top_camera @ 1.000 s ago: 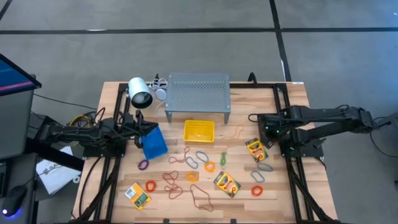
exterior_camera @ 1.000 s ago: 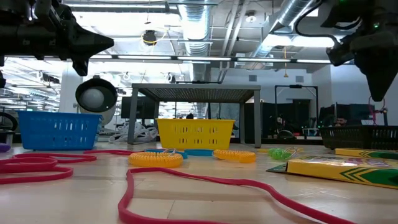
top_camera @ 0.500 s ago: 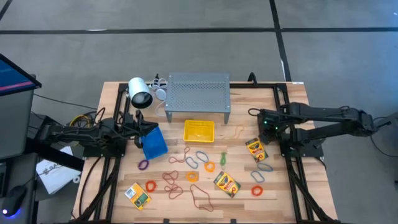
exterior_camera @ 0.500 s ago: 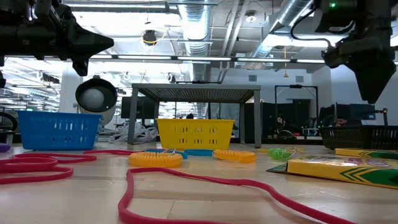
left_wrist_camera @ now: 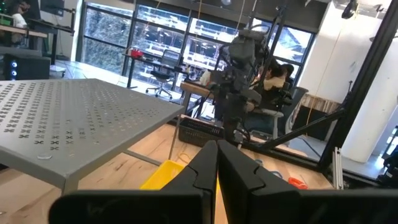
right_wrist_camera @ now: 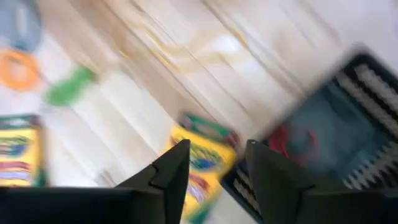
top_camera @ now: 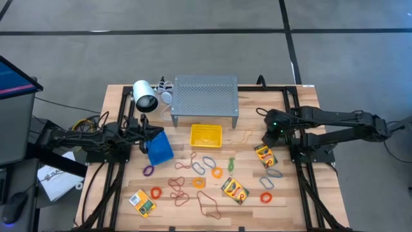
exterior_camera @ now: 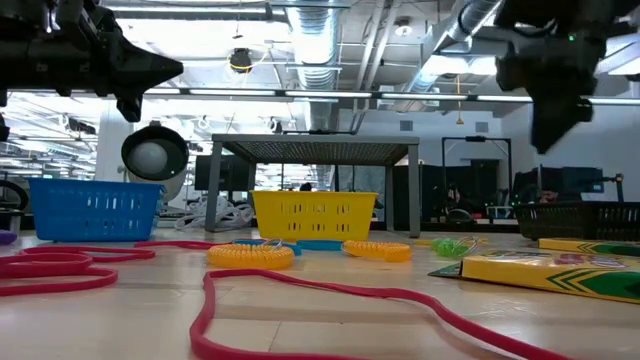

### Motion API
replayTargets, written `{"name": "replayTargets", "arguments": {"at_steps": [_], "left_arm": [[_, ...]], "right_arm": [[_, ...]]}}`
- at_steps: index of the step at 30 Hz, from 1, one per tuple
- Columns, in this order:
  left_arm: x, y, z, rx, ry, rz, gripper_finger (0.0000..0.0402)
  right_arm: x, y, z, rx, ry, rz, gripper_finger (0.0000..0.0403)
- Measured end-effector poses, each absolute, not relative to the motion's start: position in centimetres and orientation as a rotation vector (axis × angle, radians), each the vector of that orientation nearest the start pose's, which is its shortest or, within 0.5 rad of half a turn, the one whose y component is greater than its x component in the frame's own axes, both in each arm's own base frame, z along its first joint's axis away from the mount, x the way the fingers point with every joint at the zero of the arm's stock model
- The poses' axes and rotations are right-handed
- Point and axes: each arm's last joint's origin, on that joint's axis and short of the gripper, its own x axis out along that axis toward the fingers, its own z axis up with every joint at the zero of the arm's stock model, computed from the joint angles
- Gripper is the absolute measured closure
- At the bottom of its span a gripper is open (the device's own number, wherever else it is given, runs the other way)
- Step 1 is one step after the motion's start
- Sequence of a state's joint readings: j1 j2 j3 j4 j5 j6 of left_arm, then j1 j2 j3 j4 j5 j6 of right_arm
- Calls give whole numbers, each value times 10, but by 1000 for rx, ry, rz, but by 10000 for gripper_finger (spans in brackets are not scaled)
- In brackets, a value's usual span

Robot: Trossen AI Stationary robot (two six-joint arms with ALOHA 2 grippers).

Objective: Pick & Place Office Desk Supplies
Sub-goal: Put the green spring keychain into the yellow bin

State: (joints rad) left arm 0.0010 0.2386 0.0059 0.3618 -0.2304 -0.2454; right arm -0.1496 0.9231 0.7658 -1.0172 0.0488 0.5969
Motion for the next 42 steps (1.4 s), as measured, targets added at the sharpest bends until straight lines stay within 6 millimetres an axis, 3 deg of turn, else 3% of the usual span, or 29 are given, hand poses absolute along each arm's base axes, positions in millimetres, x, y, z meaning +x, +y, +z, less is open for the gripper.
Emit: {"name": "replayTargets", "arguments": {"at_steps": [13, 31, 42], "left_arm": [[111, 7, 181, -288, -166, 212, 394], [114, 7, 178, -308, -142, 222, 394], [116, 7, 176, -407, -129, 220, 394]], "right_arm": [[173, -15, 272, 556, 749, -156, 294], [232, 16, 238, 85, 913, 199, 296], [277, 21, 211, -59, 1055, 325, 293]]}}
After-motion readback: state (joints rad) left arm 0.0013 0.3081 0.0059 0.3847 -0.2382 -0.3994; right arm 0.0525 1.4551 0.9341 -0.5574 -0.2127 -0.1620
